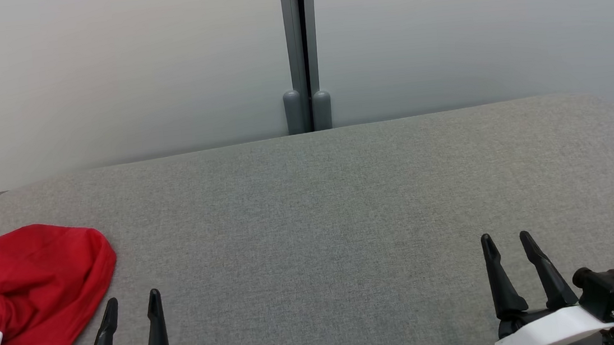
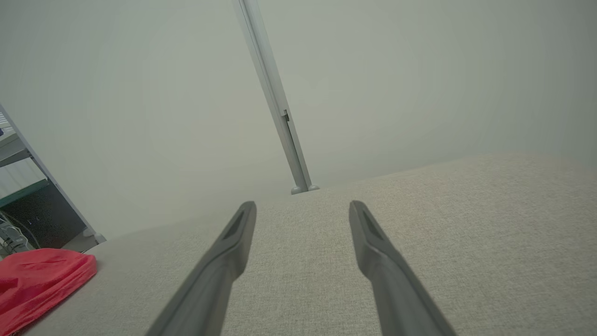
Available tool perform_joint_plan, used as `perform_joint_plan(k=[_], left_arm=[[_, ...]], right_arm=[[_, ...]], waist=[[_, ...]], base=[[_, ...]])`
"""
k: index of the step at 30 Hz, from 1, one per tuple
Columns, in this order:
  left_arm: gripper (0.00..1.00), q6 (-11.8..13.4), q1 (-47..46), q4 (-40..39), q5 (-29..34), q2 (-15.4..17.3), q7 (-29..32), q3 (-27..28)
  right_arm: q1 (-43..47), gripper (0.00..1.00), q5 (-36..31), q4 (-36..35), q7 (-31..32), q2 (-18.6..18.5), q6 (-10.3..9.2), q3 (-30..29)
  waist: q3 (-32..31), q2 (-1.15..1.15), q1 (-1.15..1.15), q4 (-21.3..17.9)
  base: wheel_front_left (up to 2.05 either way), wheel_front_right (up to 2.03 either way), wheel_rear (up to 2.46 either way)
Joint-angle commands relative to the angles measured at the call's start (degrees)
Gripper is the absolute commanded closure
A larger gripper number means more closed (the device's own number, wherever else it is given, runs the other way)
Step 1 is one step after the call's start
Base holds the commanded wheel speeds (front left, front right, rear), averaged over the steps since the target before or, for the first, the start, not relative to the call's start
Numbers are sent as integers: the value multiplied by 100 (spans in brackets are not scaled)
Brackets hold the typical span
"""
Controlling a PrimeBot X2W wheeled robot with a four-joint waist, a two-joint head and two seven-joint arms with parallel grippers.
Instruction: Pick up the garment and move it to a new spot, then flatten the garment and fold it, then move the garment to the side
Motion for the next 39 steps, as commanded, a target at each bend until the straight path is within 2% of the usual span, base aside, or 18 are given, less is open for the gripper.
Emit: perform_joint_plan(k=[1, 28, 39], left_arm=[[0, -21, 3, -4, 148, 30, -49, -11], [0, -6, 140, 159, 1236, 41, -336, -14], [0, -20, 169, 180, 1220, 41, -329, -10]], right_arm=[[37, 0, -139, 0, -70, -31, 2, 24], [101, 0, -1183, 23, -364, -38, 1, 216], [99, 0, -1131, 47, -355, -36, 1, 219]], waist=[[-13, 0, 0, -4], [-84, 0, 0, -13], [-92, 0, 0, 5]], base=[[0, 0, 0], [0, 0, 0], [0, 0, 0]])
